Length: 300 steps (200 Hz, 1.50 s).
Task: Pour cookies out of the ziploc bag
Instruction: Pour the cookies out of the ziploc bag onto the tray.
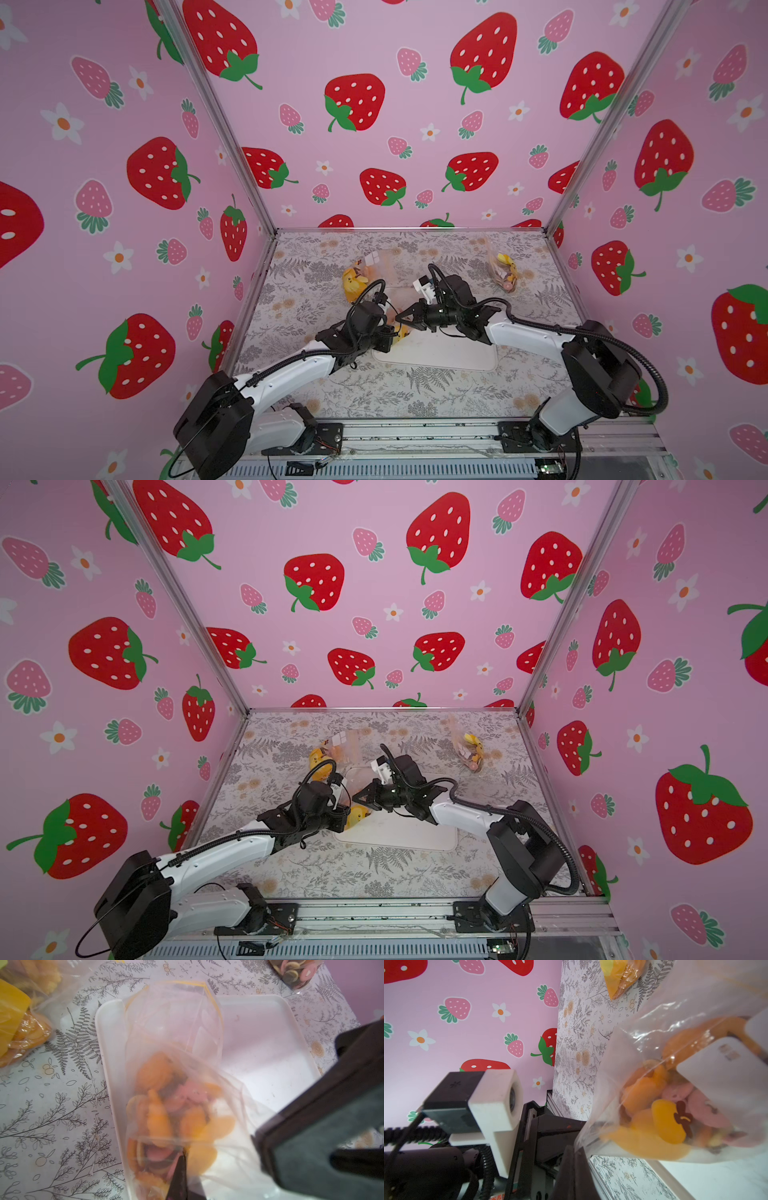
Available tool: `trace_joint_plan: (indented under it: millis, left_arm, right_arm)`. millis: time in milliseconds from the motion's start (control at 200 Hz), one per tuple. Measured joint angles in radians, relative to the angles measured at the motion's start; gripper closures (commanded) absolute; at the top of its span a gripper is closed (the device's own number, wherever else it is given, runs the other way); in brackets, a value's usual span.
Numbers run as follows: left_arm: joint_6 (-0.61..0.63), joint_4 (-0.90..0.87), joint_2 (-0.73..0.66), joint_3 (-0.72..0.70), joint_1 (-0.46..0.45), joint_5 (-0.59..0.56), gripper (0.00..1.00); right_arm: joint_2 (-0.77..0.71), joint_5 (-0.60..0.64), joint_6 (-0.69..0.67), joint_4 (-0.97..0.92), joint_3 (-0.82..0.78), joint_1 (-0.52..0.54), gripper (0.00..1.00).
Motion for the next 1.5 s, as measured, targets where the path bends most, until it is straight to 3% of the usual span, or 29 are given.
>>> trace_joint_plan:
  millis: [835,1051,1221,1466,1501]
  left_arm:
    - [0.051,-0.235,-0.078,0.152,0.000,-0.010,1.00]
    - [0.062,-0.244,-0.063,0.185,0.000,0.019,1.00]
    - [0.067,-0.267,-0.037,0.230,-0.003,0.058,1.00]
    - [0.068,-0.308,-0.026,0.249,-0.038,0.082,1.00]
    - [0.066,-0.314,-0.026,0.249,-0.043,0.082,1.00]
  right_arm:
    - [-0.049,0.011,-0.001,-0.003,-0.003,-0.008,1.00]
    - [-0.131,0.033,-0.028,-0.049,-0.053,-0.042,0.67]
    - [-0.238,0.052,-0.066,-0.124,-0.111,-0.127,0.56]
    - [-0.333,0.063,-0.118,-0.225,-0.159,-0.247,0.49]
    - [-0.339,0.063,-0.123,-0.237,-0.159,-0.255,0.44]
